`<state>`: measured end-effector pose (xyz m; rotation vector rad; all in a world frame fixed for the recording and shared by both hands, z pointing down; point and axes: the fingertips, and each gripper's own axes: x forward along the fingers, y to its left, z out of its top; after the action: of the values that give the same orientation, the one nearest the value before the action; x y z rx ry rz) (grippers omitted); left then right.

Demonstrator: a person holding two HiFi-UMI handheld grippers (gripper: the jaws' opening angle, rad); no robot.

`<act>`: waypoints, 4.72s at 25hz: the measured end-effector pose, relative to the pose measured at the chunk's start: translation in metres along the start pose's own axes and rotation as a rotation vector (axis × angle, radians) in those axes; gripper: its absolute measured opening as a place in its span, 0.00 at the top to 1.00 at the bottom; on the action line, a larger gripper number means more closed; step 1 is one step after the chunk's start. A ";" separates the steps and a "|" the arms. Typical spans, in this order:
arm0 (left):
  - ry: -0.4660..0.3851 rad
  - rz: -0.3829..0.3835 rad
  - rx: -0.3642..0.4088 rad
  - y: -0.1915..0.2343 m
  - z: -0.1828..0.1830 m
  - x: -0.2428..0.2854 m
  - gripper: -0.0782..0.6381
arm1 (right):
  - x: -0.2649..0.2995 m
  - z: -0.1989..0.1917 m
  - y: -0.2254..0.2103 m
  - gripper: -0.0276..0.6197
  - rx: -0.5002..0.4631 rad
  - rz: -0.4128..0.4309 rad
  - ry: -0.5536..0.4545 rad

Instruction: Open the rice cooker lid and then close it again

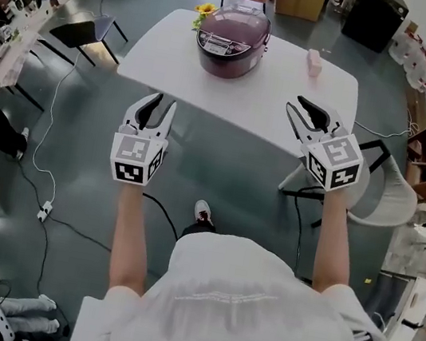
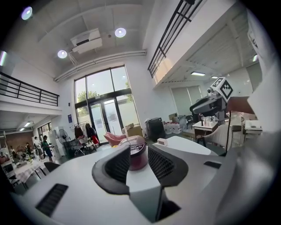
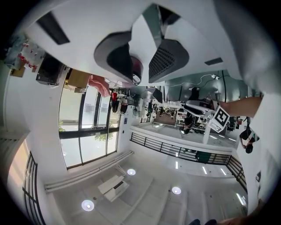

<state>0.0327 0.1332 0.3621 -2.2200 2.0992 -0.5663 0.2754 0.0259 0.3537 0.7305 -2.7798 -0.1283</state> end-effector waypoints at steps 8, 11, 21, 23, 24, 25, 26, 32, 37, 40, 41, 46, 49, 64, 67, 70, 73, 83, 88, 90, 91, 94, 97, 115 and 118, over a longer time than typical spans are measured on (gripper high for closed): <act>-0.011 -0.086 -0.010 0.062 -0.007 0.054 0.70 | 0.071 0.018 -0.003 0.75 0.026 -0.033 0.043; -0.015 -0.119 -0.017 0.080 -0.013 0.071 0.70 | 0.093 0.021 0.000 0.75 0.029 -0.046 0.065; -0.034 -0.205 -0.057 0.121 -0.034 0.103 0.70 | 0.148 0.028 0.013 0.63 0.084 -0.094 0.099; -0.034 -0.215 -0.062 0.128 -0.038 0.106 0.70 | 0.154 0.028 0.016 0.61 0.069 -0.104 0.113; -0.035 -0.218 -0.067 0.130 -0.039 0.108 0.70 | 0.157 0.028 0.017 0.61 0.059 -0.103 0.126; -0.035 -0.221 -0.072 0.133 -0.041 0.109 0.70 | 0.160 0.027 0.019 0.61 0.051 -0.100 0.137; -0.035 -0.222 -0.078 0.135 -0.043 0.110 0.70 | 0.163 0.026 0.020 0.61 0.047 -0.099 0.145; -0.070 -0.229 -0.165 0.145 -0.047 0.123 0.75 | 0.177 0.019 0.017 0.60 0.048 -0.096 0.166; -0.148 -0.276 -0.256 0.145 -0.038 0.142 0.76 | 0.197 0.013 0.005 0.56 0.050 -0.090 0.169; -0.161 -0.280 -0.245 0.146 -0.034 0.159 0.78 | 0.212 0.012 -0.007 0.56 0.060 -0.088 0.157; -0.164 -0.278 -0.237 0.147 -0.032 0.165 0.79 | 0.218 0.012 -0.013 0.55 0.069 -0.089 0.150; -0.167 -0.287 -0.244 0.155 -0.021 0.197 0.79 | 0.250 0.011 -0.035 0.53 0.099 -0.077 0.127; -0.167 -0.277 -0.244 0.160 -0.016 0.218 0.79 | 0.265 0.010 -0.047 0.53 0.104 -0.065 0.127; -0.080 -0.341 -0.186 0.147 -0.016 0.306 0.75 | 0.311 -0.010 -0.084 0.53 0.107 -0.012 0.146; -0.065 -0.358 -0.185 0.150 -0.024 0.316 0.75 | 0.326 -0.015 -0.073 0.53 0.094 0.032 0.174; -0.051 -0.382 -0.191 0.159 -0.033 0.329 0.75 | 0.346 -0.023 -0.060 0.54 0.052 0.065 0.230; -0.034 -0.411 -0.199 0.171 -0.042 0.341 0.75 | 0.367 -0.027 -0.052 0.55 0.025 0.068 0.282; 0.027 -0.511 -0.150 0.193 -0.072 0.369 0.75 | 0.407 -0.052 -0.039 0.62 -0.024 0.020 0.442; 0.039 -0.556 -0.149 0.188 -0.081 0.374 0.75 | 0.414 -0.071 -0.037 0.76 -0.073 0.031 0.528; 0.044 -0.566 -0.151 0.188 -0.084 0.373 0.75 | 0.417 -0.072 -0.039 0.80 -0.075 0.027 0.533; 0.046 -0.570 -0.153 0.187 -0.087 0.372 0.75 | 0.418 -0.074 -0.039 0.80 -0.077 0.029 0.539; 0.058 -0.582 -0.156 0.186 -0.093 0.369 0.75 | 0.421 -0.080 -0.038 0.81 -0.109 0.037 0.577; 0.069 -0.584 -0.160 0.187 -0.097 0.367 0.75 | 0.423 -0.085 -0.038 0.86 -0.150 0.043 0.616; 0.104 -0.570 -0.192 0.189 -0.112 0.365 0.75 | 0.424 -0.096 -0.036 0.87 -0.213 0.082 0.667; 0.109 -0.565 -0.193 0.190 -0.113 0.365 0.75 | 0.425 -0.097 -0.037 0.87 -0.202 0.081 0.664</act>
<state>-0.1743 -0.2130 0.5027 -2.9738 1.6032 -0.5270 -0.0367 -0.2176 0.5389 0.4910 -2.1219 -0.1207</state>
